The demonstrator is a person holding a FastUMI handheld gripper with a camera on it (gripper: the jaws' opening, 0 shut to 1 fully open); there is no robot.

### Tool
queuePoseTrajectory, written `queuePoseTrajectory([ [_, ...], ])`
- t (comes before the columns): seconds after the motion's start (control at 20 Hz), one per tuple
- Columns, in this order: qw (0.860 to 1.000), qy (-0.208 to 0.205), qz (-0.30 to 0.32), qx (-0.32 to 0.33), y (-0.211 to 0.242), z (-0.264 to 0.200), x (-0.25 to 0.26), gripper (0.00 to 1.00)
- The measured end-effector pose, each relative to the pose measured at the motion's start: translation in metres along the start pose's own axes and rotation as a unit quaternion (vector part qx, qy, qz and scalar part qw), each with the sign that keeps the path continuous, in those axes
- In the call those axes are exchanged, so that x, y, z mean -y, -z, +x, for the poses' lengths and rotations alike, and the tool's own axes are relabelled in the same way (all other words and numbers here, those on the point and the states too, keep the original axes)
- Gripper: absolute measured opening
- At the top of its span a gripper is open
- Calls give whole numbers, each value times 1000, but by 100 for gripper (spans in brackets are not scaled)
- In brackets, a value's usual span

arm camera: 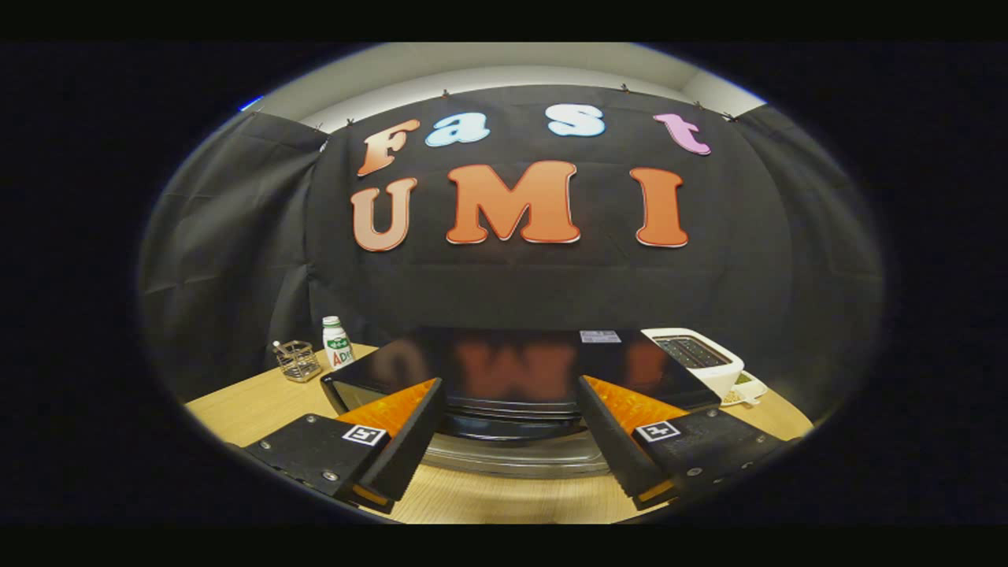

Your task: Open the toaster oven, put the food inside, and close the toaster oven door.

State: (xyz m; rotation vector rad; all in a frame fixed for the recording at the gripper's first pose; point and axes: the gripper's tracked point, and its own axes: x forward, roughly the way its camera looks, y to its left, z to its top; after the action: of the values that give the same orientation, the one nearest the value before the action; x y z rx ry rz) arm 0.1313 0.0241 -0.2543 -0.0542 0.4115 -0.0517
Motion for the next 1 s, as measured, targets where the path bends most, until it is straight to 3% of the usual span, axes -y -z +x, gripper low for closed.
queuePoseTrajectory([
  [0.5, 1000, -2, 3, 16, 9, -35, -7, 94],
  [1.0, 996, -64, -27, -64, 86, -118, -20, 94],
])
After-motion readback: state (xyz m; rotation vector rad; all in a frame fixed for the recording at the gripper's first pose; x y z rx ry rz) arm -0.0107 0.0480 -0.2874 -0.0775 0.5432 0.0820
